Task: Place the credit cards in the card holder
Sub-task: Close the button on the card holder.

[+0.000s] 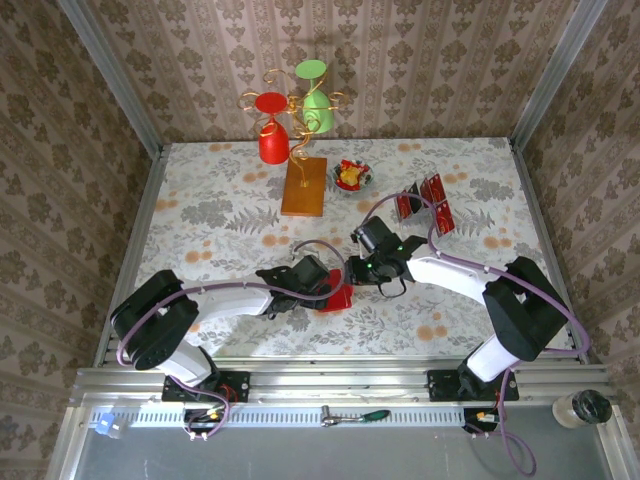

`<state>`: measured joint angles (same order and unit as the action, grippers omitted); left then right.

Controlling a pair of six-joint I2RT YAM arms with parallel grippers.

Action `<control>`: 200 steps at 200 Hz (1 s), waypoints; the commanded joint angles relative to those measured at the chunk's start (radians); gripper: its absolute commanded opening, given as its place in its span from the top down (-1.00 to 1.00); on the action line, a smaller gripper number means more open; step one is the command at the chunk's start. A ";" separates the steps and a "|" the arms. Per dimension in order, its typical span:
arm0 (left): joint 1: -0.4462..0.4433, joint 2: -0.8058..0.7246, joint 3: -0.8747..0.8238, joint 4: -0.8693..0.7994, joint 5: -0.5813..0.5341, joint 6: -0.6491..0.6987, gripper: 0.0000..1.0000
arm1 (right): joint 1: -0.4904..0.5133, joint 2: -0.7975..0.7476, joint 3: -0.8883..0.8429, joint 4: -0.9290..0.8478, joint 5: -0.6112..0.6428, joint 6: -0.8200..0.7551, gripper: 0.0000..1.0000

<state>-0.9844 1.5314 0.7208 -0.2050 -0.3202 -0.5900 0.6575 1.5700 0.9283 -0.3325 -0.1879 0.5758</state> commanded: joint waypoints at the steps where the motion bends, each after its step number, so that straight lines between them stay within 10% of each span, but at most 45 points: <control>1: -0.016 0.005 -0.027 -0.029 0.018 0.010 -1.00 | 0.005 -0.006 0.022 -0.017 0.010 0.003 0.33; 161: -0.016 -0.010 -0.029 -0.032 0.010 0.011 -1.00 | 0.004 0.038 0.001 -0.018 0.027 -0.011 0.65; 200: -0.016 -0.010 -0.029 -0.031 0.009 0.013 -1.00 | 0.004 0.032 0.004 -0.018 0.022 -0.014 0.98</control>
<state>-0.9878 1.5269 0.7147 -0.1978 -0.3275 -0.5900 0.6590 1.5925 0.9287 -0.3332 -0.1814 0.5724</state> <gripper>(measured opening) 0.999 0.061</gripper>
